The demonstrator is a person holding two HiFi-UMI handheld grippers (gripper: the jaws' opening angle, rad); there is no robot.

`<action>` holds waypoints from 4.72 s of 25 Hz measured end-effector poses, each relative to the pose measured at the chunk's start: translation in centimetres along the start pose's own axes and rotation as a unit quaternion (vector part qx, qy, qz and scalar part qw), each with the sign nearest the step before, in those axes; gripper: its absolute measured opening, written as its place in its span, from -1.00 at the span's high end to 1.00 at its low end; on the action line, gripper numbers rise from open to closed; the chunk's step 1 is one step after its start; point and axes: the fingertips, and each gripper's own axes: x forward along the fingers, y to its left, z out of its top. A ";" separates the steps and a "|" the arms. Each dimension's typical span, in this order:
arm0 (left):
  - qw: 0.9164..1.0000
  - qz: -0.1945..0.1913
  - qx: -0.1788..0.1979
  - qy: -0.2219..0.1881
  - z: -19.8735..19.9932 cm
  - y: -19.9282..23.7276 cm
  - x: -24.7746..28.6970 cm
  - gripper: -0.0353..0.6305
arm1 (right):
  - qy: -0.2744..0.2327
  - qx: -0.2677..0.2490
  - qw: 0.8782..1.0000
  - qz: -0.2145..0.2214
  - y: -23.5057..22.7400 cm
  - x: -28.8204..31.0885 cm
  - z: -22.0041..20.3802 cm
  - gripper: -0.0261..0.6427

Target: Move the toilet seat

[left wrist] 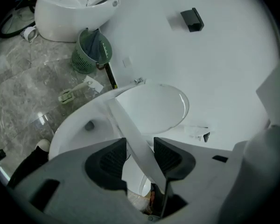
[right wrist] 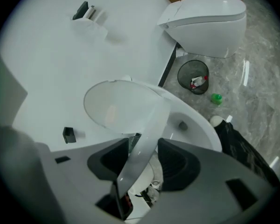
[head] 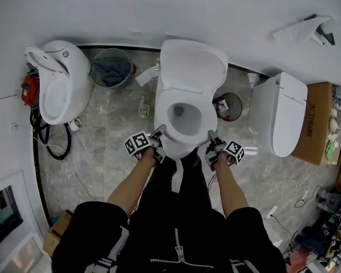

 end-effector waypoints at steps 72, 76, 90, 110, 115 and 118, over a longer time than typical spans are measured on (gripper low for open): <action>0.908 -0.029 0.390 -0.147 9.1 -23.0 -1.2 0.89 | -0.117 -0.372 0.911 0.135 26.3 -3.4 9.0 0.91; 0.867 -0.041 0.480 -0.128 5.7 -25.0 -4.1 0.89 | -0.146 -0.431 0.880 0.135 26.9 -7.7 6.5 0.91; 0.756 -0.079 0.638 -0.122 -1.7 -28.5 -12.8 0.89 | -0.231 -0.585 0.765 0.137 28.6 -19.2 -3.2 0.92; 0.734 -0.083 0.660 -0.137 -3.4 -29.1 -15.1 0.89 | -0.248 -0.616 0.734 0.143 28.7 -21.7 -5.6 0.92; 0.740 -0.081 0.653 -0.139 -2.7 -29.0 -15.1 0.89 | -0.246 -0.613 0.737 0.143 28.9 -21.2 -5.6 0.92; 0.743 -0.079 0.650 -0.139 -2.2 -28.9 -15.1 0.89 | -0.243 -0.613 0.738 0.143 29.0 -20.8 -5.6 0.92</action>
